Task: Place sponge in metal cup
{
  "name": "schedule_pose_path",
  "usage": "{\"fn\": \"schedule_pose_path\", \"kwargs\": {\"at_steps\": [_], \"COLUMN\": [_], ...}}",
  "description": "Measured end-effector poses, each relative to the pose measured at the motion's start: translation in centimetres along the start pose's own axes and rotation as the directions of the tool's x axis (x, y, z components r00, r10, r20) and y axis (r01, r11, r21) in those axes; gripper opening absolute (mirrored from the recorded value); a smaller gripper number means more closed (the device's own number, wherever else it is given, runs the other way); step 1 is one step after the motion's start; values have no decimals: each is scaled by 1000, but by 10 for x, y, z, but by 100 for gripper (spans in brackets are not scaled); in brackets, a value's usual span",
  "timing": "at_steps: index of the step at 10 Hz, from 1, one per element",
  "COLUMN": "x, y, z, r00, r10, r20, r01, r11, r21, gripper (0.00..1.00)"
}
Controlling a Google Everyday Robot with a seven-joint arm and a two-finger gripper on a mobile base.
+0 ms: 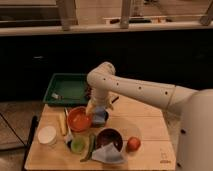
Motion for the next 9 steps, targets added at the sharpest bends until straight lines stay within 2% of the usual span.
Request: {"fn": "schedule_pose_path", "kwargs": {"at_steps": [4, 9], "x": [5, 25], "y": [5, 10], "z": [-5, -25], "r00": [1000, 998], "r10": [14, 30], "r20": [-13, -50], "r01": [-14, -31], "r11": [1000, 999], "r21": [-6, -17], "gripper": [80, 80]}}
